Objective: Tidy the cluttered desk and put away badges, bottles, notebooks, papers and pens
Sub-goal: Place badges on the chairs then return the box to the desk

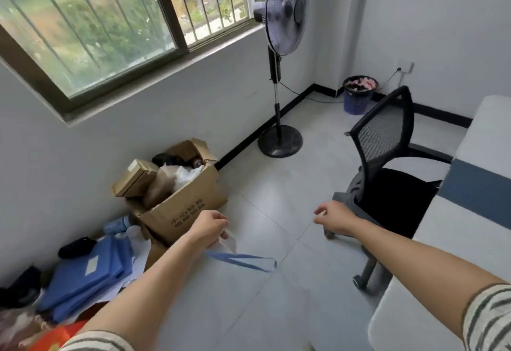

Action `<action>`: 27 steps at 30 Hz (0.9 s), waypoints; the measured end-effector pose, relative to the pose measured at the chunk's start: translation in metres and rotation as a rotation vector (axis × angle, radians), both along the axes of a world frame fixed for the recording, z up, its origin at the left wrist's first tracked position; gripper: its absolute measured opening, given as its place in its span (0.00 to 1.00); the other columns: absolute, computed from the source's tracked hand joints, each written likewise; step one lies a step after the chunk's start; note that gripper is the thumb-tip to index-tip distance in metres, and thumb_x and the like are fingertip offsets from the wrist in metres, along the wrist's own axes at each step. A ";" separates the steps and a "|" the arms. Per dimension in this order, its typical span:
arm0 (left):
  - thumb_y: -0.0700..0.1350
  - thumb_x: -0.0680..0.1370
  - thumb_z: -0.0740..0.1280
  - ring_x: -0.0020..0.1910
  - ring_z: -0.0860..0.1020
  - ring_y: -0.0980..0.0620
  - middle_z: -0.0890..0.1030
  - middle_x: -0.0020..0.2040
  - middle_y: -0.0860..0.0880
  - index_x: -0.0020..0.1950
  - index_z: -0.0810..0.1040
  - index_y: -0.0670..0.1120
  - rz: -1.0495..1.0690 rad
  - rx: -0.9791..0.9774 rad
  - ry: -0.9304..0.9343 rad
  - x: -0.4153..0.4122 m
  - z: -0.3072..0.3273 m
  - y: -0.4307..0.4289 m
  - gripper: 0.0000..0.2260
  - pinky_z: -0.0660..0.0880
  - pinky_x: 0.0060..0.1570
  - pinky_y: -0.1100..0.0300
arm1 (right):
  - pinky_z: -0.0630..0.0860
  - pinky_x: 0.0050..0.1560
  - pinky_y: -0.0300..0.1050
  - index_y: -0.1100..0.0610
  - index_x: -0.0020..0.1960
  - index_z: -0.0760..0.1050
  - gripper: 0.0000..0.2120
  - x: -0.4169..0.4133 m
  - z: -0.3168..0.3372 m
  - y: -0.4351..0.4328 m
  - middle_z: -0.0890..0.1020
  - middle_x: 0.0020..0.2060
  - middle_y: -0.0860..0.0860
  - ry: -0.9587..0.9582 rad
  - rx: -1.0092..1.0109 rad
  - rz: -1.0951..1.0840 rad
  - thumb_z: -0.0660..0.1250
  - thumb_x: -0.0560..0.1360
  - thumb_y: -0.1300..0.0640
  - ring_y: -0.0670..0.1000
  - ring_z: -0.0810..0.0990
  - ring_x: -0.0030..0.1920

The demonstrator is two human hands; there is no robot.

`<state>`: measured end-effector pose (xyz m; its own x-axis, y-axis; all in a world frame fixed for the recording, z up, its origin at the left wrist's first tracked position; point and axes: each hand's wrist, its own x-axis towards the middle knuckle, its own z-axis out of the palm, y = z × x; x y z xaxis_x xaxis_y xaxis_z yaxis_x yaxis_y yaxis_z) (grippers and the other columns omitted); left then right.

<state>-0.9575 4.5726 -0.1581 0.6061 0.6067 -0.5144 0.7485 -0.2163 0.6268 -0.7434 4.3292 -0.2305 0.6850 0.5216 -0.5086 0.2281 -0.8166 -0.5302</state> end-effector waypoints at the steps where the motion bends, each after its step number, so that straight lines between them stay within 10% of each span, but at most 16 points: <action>1: 0.37 0.78 0.61 0.21 0.66 0.52 0.80 0.35 0.43 0.48 0.79 0.41 -0.008 -0.004 0.003 0.016 0.002 0.013 0.07 0.61 0.20 0.67 | 0.78 0.54 0.47 0.54 0.61 0.78 0.18 0.014 0.003 0.014 0.83 0.49 0.51 -0.006 0.006 -0.002 0.70 0.73 0.49 0.52 0.82 0.50; 10: 0.36 0.76 0.61 0.22 0.66 0.51 0.80 0.33 0.42 0.50 0.78 0.38 -0.175 -0.001 0.024 0.192 -0.013 0.115 0.07 0.59 0.20 0.68 | 0.76 0.52 0.48 0.51 0.65 0.75 0.19 0.148 0.031 0.080 0.80 0.43 0.43 -0.227 0.113 -0.178 0.66 0.75 0.52 0.50 0.79 0.49; 20: 0.37 0.75 0.61 0.22 0.66 0.51 0.80 0.32 0.45 0.45 0.78 0.43 -0.529 -0.012 -0.008 0.448 -0.007 0.180 0.06 0.60 0.23 0.67 | 0.76 0.53 0.49 0.52 0.63 0.76 0.17 0.291 0.062 0.081 0.82 0.56 0.50 -0.557 0.138 -0.851 0.66 0.75 0.55 0.55 0.80 0.57; 27: 0.36 0.74 0.61 0.20 0.65 0.52 0.79 0.29 0.46 0.44 0.79 0.40 -0.715 -0.091 0.023 0.584 -0.025 0.157 0.07 0.58 0.22 0.67 | 0.72 0.63 0.52 0.53 0.75 0.62 0.41 0.353 0.029 0.045 0.70 0.70 0.55 -0.201 -0.062 -0.998 0.71 0.69 0.39 0.58 0.71 0.68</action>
<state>-0.3734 4.7292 -0.1830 0.8273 0.0193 -0.5614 0.4564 -0.6057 0.6518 -0.3905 4.3740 -0.2019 0.8684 -0.3582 -0.3428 -0.4920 -0.7076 -0.5072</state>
